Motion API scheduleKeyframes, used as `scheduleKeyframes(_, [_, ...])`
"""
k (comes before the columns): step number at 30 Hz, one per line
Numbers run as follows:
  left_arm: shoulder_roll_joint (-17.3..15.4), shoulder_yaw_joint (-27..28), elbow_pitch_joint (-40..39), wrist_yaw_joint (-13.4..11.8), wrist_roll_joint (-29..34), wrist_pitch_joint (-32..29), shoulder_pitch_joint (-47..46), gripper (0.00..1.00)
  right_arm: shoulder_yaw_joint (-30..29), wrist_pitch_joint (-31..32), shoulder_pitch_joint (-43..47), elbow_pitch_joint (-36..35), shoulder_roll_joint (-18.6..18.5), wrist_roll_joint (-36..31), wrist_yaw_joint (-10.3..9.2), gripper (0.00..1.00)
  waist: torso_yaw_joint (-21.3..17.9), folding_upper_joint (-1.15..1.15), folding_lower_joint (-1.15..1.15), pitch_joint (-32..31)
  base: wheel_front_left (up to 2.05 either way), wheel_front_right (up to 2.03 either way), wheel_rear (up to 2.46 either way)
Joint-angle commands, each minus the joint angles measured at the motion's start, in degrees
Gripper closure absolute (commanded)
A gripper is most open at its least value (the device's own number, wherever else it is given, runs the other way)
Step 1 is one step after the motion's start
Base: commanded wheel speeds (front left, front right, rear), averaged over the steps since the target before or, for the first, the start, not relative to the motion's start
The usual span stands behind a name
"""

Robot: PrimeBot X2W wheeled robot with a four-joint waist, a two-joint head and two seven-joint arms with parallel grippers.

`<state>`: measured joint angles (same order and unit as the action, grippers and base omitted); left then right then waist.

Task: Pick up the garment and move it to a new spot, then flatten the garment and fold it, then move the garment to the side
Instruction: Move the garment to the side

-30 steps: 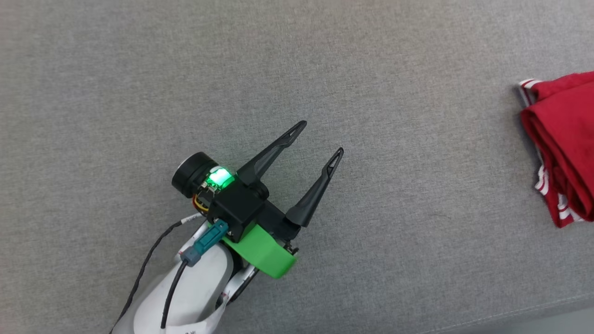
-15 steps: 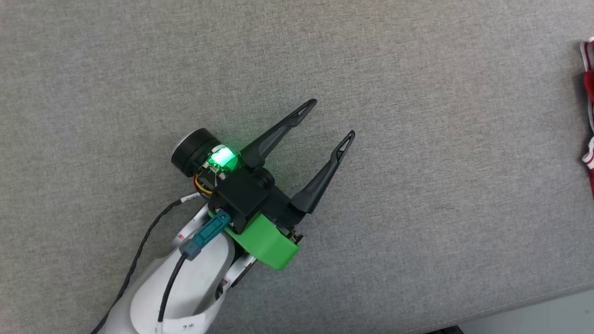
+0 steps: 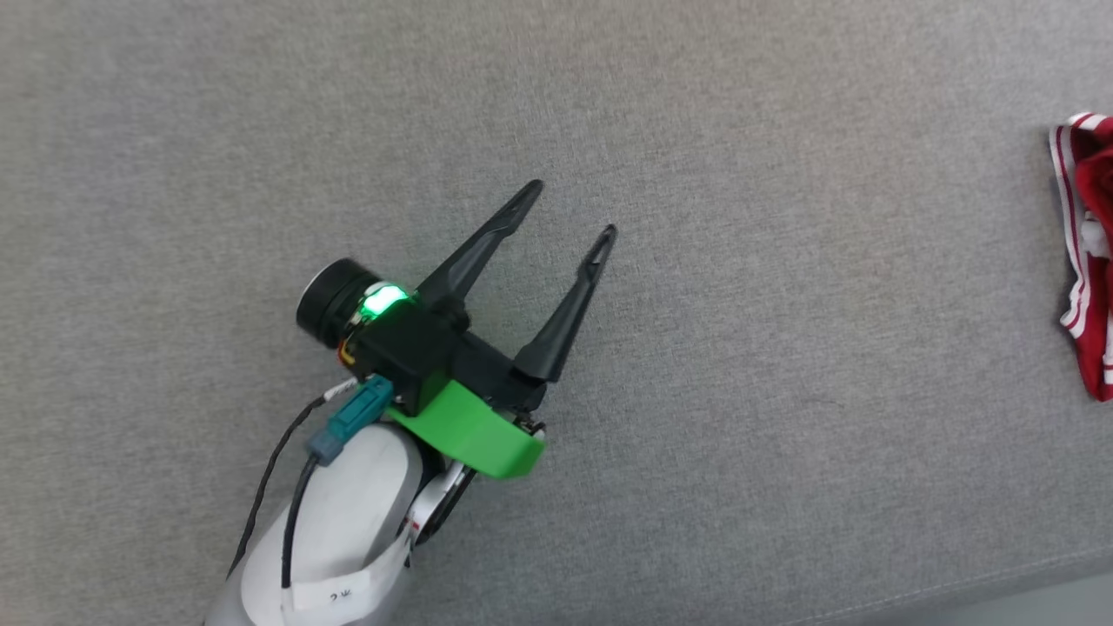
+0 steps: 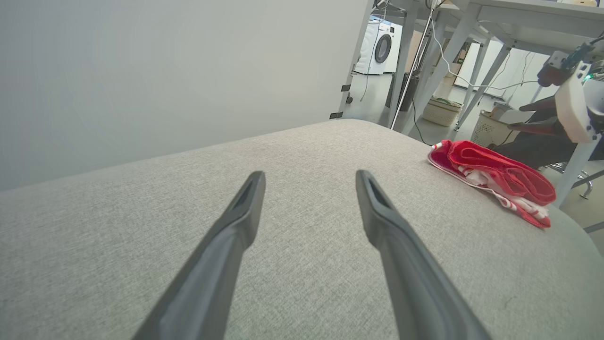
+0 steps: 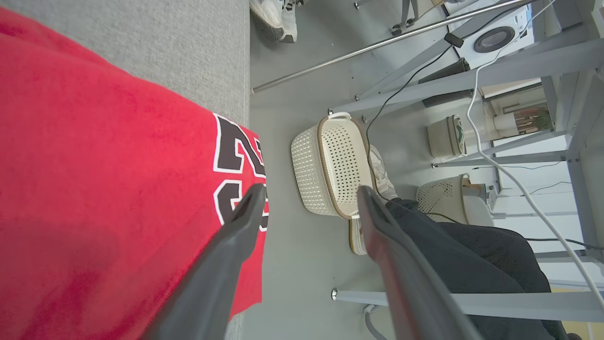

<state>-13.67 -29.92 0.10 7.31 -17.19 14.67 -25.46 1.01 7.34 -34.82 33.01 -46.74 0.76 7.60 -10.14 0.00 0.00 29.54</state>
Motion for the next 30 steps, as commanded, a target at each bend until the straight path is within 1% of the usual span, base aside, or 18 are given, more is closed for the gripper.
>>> scheduleKeyframes(1, [0.77, 1.34, 0.52, 0.09, -0.84, 0.33, 1.70, 0.00, 0.55, -0.57, -0.78, -1.35, 0.65, 1.17, -0.11, 0.00, 2.10, 0.00, 0.00, -5.76, 0.00, 0.00, 0.00])
scheduleKeyframes(5, [2.05, 5.73, 1.84, 0.05, -1.26, 0.33, 5.48, 0.00, 1.32, -1.25, 0.07, -6.52, 2.76, 5.67, -0.11, 0.00, 3.58, 0.00, 0.00, -10.57, 0.00, 0.00, 0.00])
scheduleKeyframes(9, [3.30, 10.37, 2.75, -0.02, -1.06, 0.33, 9.26, 0.00, 1.17, -1.67, 2.43, -13.81, 6.33, 9.08, -0.11, 0.00, 5.32, 0.00, 0.00, -14.94, 0.00, 0.00, 0.00])
scheduleKeyframes(12, [4.26, 13.47, 3.55, -0.05, -0.63, 0.33, 11.81, 0.00, 0.06, -2.03, 5.30, -19.17, 10.27, 11.60, -0.11, 0.00, 6.89, 0.00, 0.00, -18.01, 0.00, 0.00, 0.00])
scheduleKeyframes(15, [4.87, 15.39, 4.16, -0.02, -0.15, 0.33, 13.78, 0.00, -0.65, -2.46, 8.92, -23.96, 13.71, 12.17, -0.11, 0.00, 8.10, 0.00, 0.00, -20.13, 0.00, 0.00, 0.00])
scheduleKeyframes(20, [6.14, 18.22, 5.18, 0.01, 0.40, 0.33, 16.65, 0.00, -2.93, -3.87, 16.41, -31.16, 22.03, 12.84, -0.11, 0.00, 10.09, 0.00, 0.00, -22.72, 0.00, 0.00, 0.00])
scheduleKeyframes(24, [6.96, 20.12, 5.96, -0.04, 1.24, 0.33, 18.34, 0.00, -3.44, -6.38, 22.13, -34.77, 27.98, 13.26, -0.11, 0.00, 11.24, 0.00, 0.00, -23.77, 0.00, 0.00, 0.00])
scheduleKeyframes(27, [7.74, 21.83, 6.17, -0.25, 1.83, 0.33, 19.45, 0.00, -3.58, -8.55, 25.58, -35.70, 31.96, 13.89, -0.11, 0.00, 11.88, 0.00, 0.00, -24.46, 0.00, 0.00, 0.00])
scheduleKeyframes(30, [8.52, 23.05, 5.85, -0.20, 2.41, 0.33, 20.55, 0.00, -2.88, -11.03, 28.75, -35.58, 35.18, 13.89, -0.11, 0.00, 12.47, 0.00, 0.00, -24.96, 0.00, 0.00, 0.00])
